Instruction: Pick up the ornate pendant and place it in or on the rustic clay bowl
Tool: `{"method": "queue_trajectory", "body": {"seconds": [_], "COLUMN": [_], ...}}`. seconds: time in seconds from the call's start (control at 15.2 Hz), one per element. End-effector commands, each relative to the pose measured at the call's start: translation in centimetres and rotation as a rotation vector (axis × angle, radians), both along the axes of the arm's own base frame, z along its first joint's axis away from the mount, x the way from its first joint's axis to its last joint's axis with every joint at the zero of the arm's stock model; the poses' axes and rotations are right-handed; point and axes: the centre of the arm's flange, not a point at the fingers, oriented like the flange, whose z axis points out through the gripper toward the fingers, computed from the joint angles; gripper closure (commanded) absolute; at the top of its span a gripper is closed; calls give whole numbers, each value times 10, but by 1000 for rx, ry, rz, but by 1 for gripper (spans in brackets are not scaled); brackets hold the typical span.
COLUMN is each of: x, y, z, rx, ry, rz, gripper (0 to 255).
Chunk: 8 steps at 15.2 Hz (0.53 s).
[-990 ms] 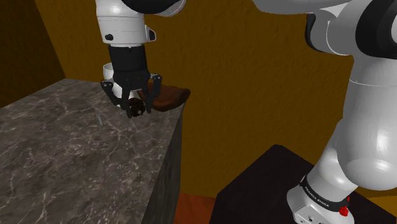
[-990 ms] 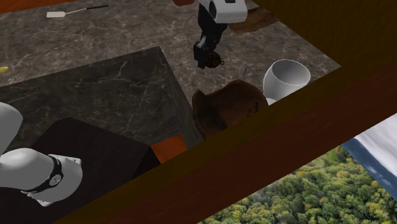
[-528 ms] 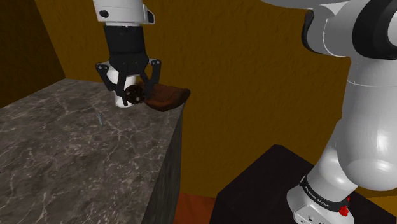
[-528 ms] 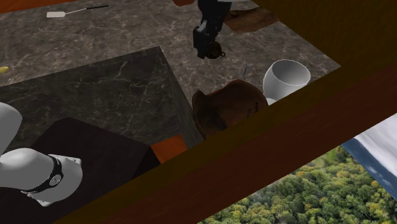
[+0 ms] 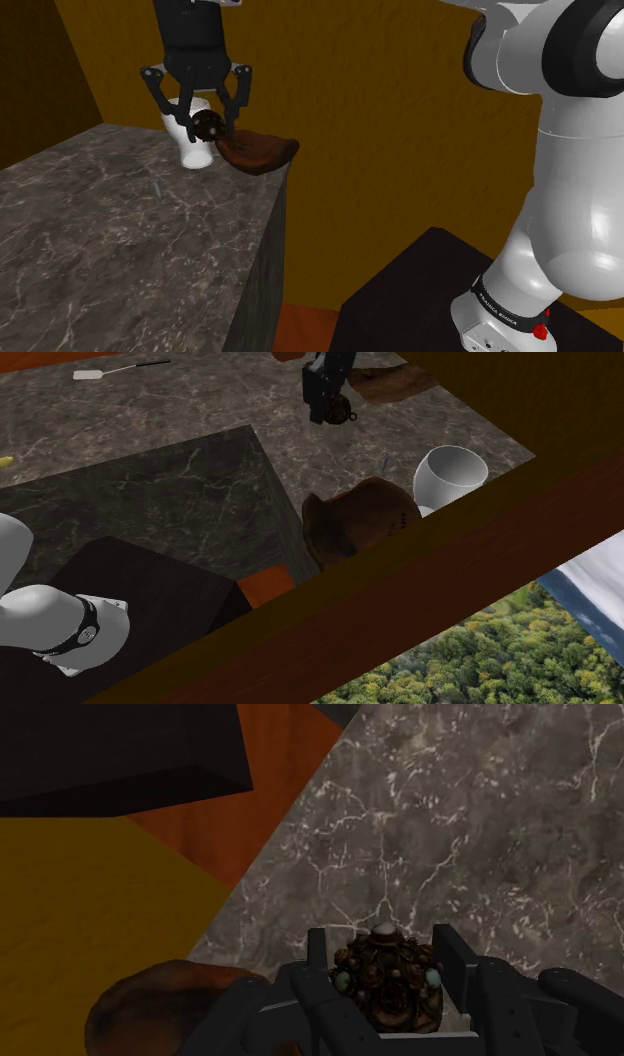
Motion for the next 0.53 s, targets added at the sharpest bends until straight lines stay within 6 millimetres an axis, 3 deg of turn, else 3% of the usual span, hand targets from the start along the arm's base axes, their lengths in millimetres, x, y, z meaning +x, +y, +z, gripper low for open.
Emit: {"method": "queue_trajectory", "body": {"seconds": [0.0,0.46], "x": [1,51], "y": [0,-78], "z": [7,6], "rx": [0,0], "ry": [0,0], "rz": [0,0], "gripper": [255,255]}}
